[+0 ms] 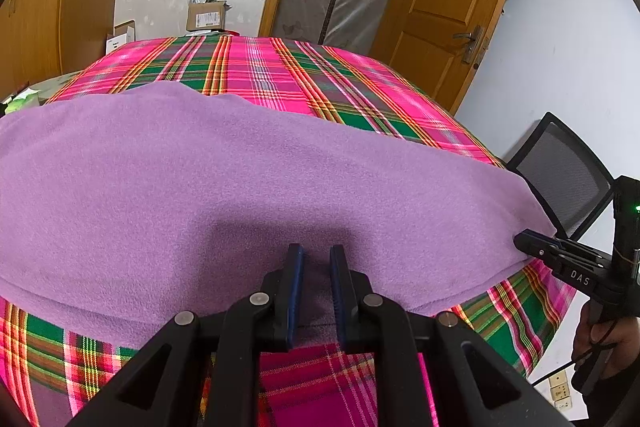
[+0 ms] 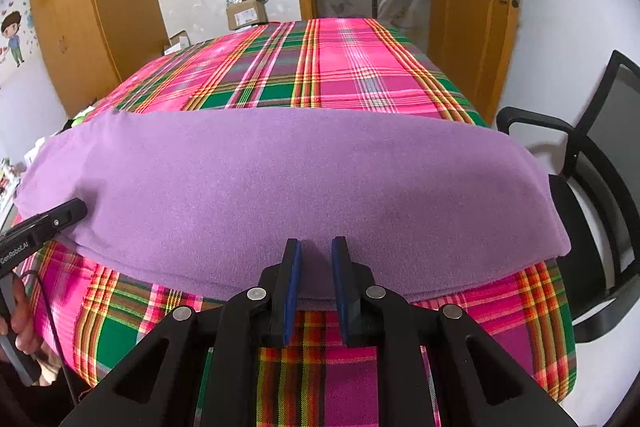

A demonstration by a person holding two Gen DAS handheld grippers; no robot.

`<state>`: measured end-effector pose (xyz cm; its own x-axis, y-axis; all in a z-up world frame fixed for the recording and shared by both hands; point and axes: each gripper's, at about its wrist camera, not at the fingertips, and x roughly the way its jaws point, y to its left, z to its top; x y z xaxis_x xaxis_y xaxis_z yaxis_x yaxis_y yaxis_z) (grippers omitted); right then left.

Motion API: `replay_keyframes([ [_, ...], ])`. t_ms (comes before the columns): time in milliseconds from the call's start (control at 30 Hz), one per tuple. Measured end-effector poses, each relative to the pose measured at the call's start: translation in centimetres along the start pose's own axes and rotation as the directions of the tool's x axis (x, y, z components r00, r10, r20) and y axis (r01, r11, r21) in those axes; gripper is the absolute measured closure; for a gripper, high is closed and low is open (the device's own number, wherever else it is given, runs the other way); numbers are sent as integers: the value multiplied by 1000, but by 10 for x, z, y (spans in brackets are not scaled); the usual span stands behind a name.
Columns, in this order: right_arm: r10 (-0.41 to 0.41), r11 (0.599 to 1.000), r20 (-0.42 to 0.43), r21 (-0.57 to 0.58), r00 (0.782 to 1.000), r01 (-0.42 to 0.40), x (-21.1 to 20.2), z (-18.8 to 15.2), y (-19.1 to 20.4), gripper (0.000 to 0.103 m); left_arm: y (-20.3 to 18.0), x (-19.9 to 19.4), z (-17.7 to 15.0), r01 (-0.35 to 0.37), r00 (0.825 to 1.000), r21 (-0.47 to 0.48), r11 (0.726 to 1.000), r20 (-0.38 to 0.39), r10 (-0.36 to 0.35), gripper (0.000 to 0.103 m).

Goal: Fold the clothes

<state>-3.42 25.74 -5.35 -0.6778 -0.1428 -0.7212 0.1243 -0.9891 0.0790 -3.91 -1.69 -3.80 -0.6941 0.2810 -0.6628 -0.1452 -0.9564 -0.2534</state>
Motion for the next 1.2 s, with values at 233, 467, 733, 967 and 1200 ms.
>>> replay_keyframes([
  [233, 5, 1000, 4, -1, 1000, -5, -1, -2, -1, 86, 0, 0, 0, -1, 1000, 1, 1000, -1, 1, 89],
  [467, 36, 999, 2, 1, 999, -36, -13, -13, -6, 86, -6, -3, -2, -37, 999, 38, 999, -5, 37, 89],
  [733, 99, 995, 14, -23, 995, -98, -7, 8, 9, 86, -3, -15, 1, -25, 999, 31, 999, -35, 27, 89],
  [967, 158, 983, -26, -88, 987, -160, 13, 21, 40, 86, 15, -13, 9, -115, 993, 0, 993, -30, 115, 89],
  [1200, 178, 976, -21, -123, 984, -179, 14, 32, 54, 84, 32, -25, 18, -151, 988, -37, 988, 14, 152, 89],
])
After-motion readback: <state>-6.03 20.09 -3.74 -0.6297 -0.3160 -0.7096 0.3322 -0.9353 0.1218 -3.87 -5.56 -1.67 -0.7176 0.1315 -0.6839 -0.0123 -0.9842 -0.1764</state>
